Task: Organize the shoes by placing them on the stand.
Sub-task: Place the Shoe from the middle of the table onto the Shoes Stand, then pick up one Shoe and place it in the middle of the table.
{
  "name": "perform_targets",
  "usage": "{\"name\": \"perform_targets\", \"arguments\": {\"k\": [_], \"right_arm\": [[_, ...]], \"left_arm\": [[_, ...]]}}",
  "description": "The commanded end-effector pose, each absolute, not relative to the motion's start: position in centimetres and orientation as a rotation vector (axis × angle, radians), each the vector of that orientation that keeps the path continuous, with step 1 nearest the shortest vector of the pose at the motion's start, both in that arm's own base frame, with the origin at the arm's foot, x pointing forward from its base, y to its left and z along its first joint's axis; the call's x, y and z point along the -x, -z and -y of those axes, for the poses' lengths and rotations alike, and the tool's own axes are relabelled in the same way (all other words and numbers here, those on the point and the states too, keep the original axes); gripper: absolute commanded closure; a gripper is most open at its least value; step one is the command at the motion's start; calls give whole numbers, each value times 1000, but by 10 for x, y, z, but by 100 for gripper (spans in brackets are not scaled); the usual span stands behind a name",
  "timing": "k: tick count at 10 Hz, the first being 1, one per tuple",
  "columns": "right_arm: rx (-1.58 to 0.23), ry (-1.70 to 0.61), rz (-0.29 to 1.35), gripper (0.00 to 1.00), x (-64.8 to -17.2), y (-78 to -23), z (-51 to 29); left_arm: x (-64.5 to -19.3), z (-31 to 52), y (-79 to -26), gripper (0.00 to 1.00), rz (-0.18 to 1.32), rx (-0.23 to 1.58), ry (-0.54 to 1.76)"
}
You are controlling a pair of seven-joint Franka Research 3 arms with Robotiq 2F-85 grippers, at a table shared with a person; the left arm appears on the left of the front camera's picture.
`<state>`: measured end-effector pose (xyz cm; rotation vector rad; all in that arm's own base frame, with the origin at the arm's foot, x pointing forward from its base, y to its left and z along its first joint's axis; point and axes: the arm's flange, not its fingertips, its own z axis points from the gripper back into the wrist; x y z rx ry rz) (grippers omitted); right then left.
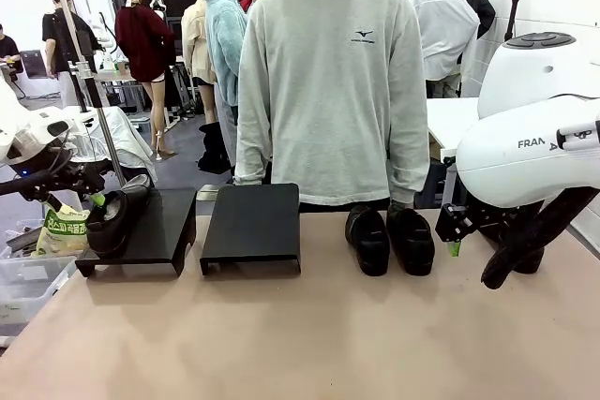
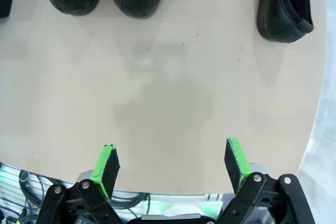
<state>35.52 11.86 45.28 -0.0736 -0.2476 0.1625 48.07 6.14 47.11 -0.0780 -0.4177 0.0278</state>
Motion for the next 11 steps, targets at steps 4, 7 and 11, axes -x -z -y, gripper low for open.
{"name": "perform_targets", "arguments": {"k": [4, 7, 11], "right_arm": [[69, -149, 246, 0, -355, -452, -120], [69, -149, 246, 0, -355, -452, -120], [69, -149, 246, 0, -355, -452, -120]], "left_arm": [[-487, -62, -471, 0, 413, 77, -29], [-487, -62, -471, 0, 413, 77, -29], [-417, -8, -526, 0, 635, 260, 139]]}}
